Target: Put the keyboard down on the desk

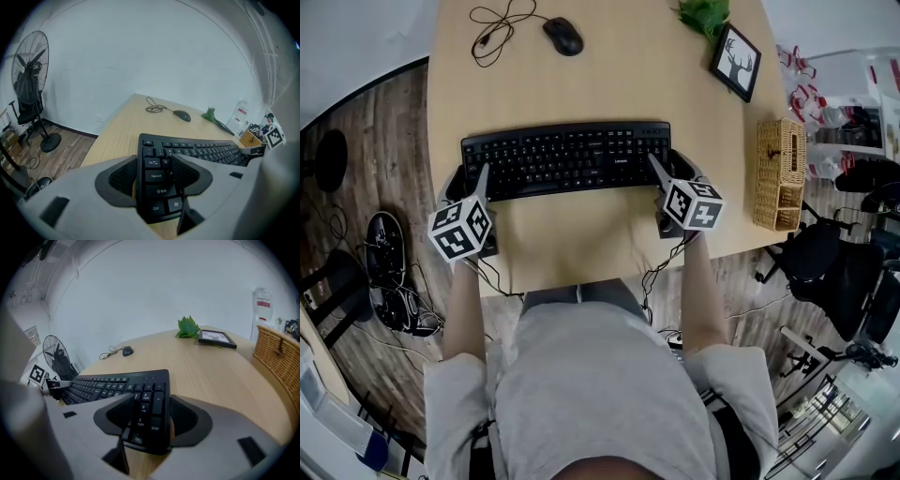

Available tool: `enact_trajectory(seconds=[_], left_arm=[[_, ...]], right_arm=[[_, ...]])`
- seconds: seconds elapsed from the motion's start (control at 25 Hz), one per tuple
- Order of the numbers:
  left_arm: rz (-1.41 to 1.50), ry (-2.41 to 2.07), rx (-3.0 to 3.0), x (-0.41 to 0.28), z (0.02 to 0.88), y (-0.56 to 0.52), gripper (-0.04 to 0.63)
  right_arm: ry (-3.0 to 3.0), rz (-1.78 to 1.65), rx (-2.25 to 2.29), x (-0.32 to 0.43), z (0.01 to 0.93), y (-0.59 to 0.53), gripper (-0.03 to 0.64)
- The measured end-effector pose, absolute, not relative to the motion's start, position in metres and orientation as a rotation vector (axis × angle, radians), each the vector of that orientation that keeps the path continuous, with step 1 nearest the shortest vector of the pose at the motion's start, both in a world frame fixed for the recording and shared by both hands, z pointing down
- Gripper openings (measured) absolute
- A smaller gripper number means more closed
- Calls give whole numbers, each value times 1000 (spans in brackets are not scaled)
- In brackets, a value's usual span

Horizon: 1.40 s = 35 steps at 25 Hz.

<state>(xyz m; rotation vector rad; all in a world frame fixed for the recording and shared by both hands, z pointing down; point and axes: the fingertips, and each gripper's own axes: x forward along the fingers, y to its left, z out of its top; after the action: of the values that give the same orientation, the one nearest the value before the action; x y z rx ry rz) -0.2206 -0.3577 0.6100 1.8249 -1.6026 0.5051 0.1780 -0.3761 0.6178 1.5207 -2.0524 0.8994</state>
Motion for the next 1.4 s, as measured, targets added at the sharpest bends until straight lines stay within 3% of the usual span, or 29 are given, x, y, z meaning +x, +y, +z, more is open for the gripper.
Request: enact_trajectory(seconds=[0.6, 0.68, 0.76, 0.8, 1.4], left_arm=[[561, -1728, 1889, -226, 595, -351, 213], [571, -1797, 1868, -235, 587, -347, 158], [582, -1869, 1853, -243, 577, -342, 62], [586, -1894, 1857, -245, 572, -339, 32], [459, -1968, 2109, -212, 477, -293, 9]], right_arm=[[-2016, 781, 1655, 188, 604, -370, 232], [-2008, 756, 1679, 192, 597, -366, 176], [-2013, 720, 1690, 191, 588, -361, 54], [-2030, 706, 1683, 189, 584, -359, 32], [-2324, 465, 1613, 151, 495, -334, 12]])
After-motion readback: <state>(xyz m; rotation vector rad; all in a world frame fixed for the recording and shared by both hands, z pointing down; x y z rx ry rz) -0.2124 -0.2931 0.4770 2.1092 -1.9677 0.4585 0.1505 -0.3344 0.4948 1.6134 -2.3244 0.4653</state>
